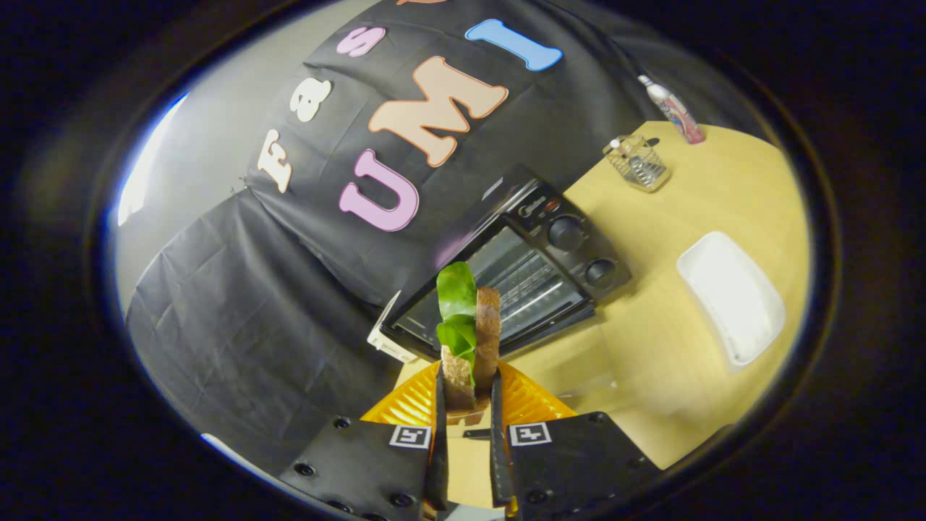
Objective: Open the toaster oven, put the food inside, and close the toaster oven door.
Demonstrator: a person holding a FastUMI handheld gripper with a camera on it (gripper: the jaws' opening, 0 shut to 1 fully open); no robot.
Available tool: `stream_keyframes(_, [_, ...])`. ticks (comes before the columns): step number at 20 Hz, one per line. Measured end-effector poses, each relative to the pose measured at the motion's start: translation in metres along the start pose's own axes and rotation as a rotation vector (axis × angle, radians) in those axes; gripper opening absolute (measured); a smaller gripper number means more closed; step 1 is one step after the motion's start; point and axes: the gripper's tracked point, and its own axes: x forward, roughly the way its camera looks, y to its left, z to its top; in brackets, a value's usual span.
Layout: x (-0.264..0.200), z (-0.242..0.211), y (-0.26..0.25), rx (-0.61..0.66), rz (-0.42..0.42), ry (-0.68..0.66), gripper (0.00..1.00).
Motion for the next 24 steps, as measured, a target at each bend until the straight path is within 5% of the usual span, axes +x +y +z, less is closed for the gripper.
stream_keyframes(6, [0.08,-0.02,0.015,0.156,0.032,0.002,0.25])
stream_keyframes(17, [0.166,0.032,-0.025,0.276,-0.109,-0.149,0.25])
stream_keyframes(24, [0.173,0.038,-0.048,0.093,-0.201,-0.16,0.29])
